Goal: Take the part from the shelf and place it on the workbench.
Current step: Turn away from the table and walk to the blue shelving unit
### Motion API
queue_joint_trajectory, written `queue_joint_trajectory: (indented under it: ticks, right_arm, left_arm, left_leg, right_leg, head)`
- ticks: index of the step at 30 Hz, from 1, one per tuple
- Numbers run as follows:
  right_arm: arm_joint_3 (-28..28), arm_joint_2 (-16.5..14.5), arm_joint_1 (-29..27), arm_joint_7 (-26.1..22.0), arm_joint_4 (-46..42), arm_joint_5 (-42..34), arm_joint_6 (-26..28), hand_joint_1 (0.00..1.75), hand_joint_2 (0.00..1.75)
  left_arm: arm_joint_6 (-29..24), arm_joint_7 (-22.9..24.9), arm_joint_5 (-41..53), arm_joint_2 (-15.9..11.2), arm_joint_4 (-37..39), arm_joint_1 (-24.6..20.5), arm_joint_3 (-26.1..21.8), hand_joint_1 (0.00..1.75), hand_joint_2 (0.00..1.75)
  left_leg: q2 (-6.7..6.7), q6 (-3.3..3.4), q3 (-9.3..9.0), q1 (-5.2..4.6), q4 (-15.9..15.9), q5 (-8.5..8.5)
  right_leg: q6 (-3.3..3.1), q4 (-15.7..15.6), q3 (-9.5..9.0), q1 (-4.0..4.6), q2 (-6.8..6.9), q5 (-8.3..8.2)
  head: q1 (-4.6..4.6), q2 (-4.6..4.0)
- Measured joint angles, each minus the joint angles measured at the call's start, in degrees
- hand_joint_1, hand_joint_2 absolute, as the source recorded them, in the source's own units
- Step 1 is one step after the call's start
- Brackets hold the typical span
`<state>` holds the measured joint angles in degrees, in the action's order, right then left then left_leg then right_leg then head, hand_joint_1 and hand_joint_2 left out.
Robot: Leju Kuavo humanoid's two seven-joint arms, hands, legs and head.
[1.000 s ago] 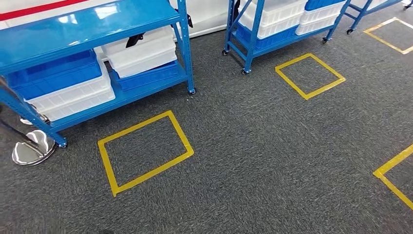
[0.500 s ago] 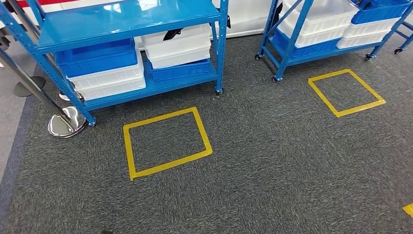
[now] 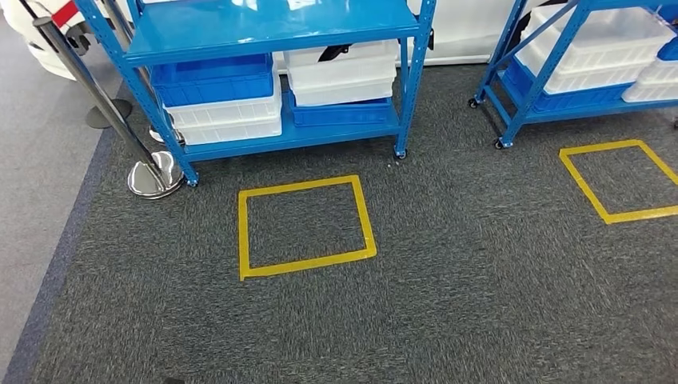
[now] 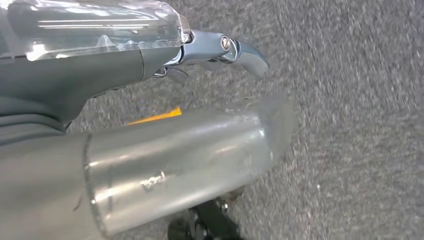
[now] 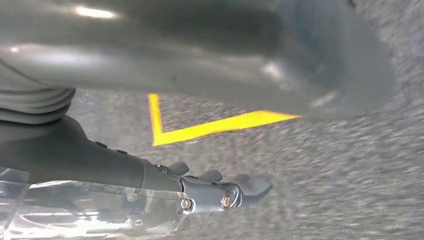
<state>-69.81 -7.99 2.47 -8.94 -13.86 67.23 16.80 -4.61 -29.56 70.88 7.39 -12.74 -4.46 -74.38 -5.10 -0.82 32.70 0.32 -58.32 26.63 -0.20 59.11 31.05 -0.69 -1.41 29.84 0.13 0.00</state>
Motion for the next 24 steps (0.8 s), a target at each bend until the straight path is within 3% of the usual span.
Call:
queue_joint_trajectory:
  ticks: [2,3,4,6,7,8,10,12,14,16,17,19,21,23,24]
  right_arm:
    - [-0.2,-0.1,-0.1,0.1,0.0,0.0,0.1,0.00,0.00]
    - [-0.2,-0.1,-0.3,0.1,0.0,0.0,0.1,0.00,0.00]
    - [-0.3,-0.1,-0.4,0.1,0.0,0.0,0.1,0.00,0.00]
    - [-0.5,-0.1,-0.6,0.1,0.0,0.0,0.1,0.00,0.00]
    - [-0.5,-0.1,-0.6,0.1,0.0,0.0,0.0,0.00,0.00]
    - [-0.5,-0.1,-0.6,0.1,0.0,0.0,0.0,0.00,0.00]
    - [-0.5,-0.1,-0.7,0.1,0.0,0.0,0.0,0.00,0.00]
    - [-0.6,-0.2,-0.7,0.1,0.0,-0.1,-0.1,0.00,0.00]
    - [-0.6,-0.3,-0.7,0.0,0.1,-0.1,-0.1,0.00,0.00]
    - [-0.6,-0.3,-0.5,0.0,0.1,-0.1,-0.2,0.00,0.00]
    - [-0.6,-0.3,-0.4,0.0,0.1,-0.1,-0.2,0.00,0.00]
    - [-0.7,-0.2,-0.3,-0.1,0.1,-0.1,-0.3,0.00,0.00]
    - [-0.8,-0.2,-0.4,-0.1,0.1,-0.1,-0.4,0.00,0.00]
    - [-0.8,-0.2,-0.6,-0.1,0.1,-0.1,-0.4,0.00,0.00]
    - [-0.9,-0.1,-0.7,-0.1,0.1,-0.1,-0.4,0.00,0.00]
  left_arm:
    - [0.2,-0.1,-0.1,0.1,0.0,0.0,0.0,0.00,0.00]
    - [0.2,-0.1,-0.1,0.1,0.0,0.0,0.0,0.00,0.00]
    - [0.3,-0.1,-0.1,0.1,0.0,-0.1,0.0,0.00,0.00]
    - [0.4,-0.1,-0.1,0.0,0.0,-0.3,0.0,0.00,0.00]
    - [0.5,-0.1,-0.1,0.0,0.0,-0.2,0.0,0.00,0.00]
    - [0.5,-0.1,-0.1,0.0,0.0,-0.1,0.0,0.00,0.00]
    - [0.6,-0.1,-0.1,0.0,0.0,0.1,0.0,0.00,0.00]
    - [0.6,-0.1,-0.1,-0.1,0.0,0.2,0.0,0.00,0.00]
    - [0.6,-0.1,-0.1,-0.2,0.0,0.3,0.0,0.00,0.00]
    - [0.7,-0.1,-0.1,-0.2,0.0,0.4,0.0,0.00,0.00]
    - [0.7,-0.1,-0.1,-0.3,0.0,0.4,0.0,0.00,0.00]
    - [0.7,-0.1,-0.1,-0.2,0.0,0.3,0.0,0.00,0.00]
    - [0.7,-0.1,-0.1,-0.2,0.0,0.2,0.0,0.00,0.00]
    - [0.8,-0.1,-0.1,-0.2,0.0,0.3,0.0,0.00,0.00]
    - [0.8,-0.1,-0.1,-0.2,0.0,0.4,0.0,0.00,0.00]
  left_leg:
    - [1.36,-0.57,0.21,0.05,-1.2,0.84]
    - [2.43,-0.79,1.09,0.08,-3.3,1.80]
    - [3.52,-0.95,2.74,0.13,-6.5,3.11]
    - [4.43,-1.18,7.22,0.19,-14.2,5.71]
    - [4.56,-1.16,8.90,0.19,-16.6,5.92]
    - [4.64,-1.01,9.58,0.16,-16.9,4.94]
    - [4.87,-0.03,7.84,-0.18,-11.0,0.09]
    - [5.48,1.21,4.86,-0.86,-4.4,-2.56]
    - [5.78,1.94,3.20,-1.37,-2.2,-1.63]
    - [5.37,2.52,1.25,-1.32,-0.6,-0.83]
    - [5.17,2.85,-0.07,-1.11,0.3,-0.46]
    - [4.85,3.15,-2.66,-0.68,1.7,0.46]
    - [4.55,3.10,-4.91,-0.44,2.3,1.92]
    - [4.05,2.75,-7.30,-0.17,2.5,3.75]
    - [3.80,2.52,-8.60,0.02,2.5,4.80]
  right_leg:
    - [-0.77,-0.3,-0.57,-0.12,0.46,0.23]
    - [-1.12,-0.5,-0.94,-0.17,0.73,0.36]
    - [-1.36,-0.5,-1.25,-0.11,0.96,0.62]
    - [-1.59,-0.5,-1.86,0.09,1.46,1.37]
    - [-1.60,-0.5,-2.29,0.20,1.67,1.81]
    - [-1.60,-0.5,-2.87,0.32,1.87,2.29]
    - [-1.52,-0.6,-4.40,0.55,2.28,3.40]
    - [-1.15,-0.9,-5.70,0.68,2.68,4.53]
    - [-0.46,-1.2,-6.72,0.51,2.98,4.95]
    - [0.27,0.6,-6.91,0.30,3.03,3.64]
    - [0.53,3.3,-5.82,0.30,2.79,2.49]
    - [0.96,10.3,-0.98,0.20,2.04,1.89]
    - [1.44,15.1,4.60,0.03,1.65,4.84]
    - [1.91,15.3,8.31,-0.14,1.64,7.94]
    - [2.09,13.5,9.29,-0.18,1.65,7.95]
  head:
    - [-0.27,0.00]
    - [-0.45,0.00]
    - [-0.62,0.00]
    - [-0.72,0.00]
    - [-0.72,0.00]
    - [-0.73,0.00]
    - [-0.74,0.00]
    - [-0.47,-0.01]
    - [-0.21,-0.01]
    - [-0.25,-0.01]
    - [-0.21,-0.01]
    - [-0.03,0.01]
    - [0.10,0.01]
    - [0.13,0.00]
    - [0.17,-0.01]
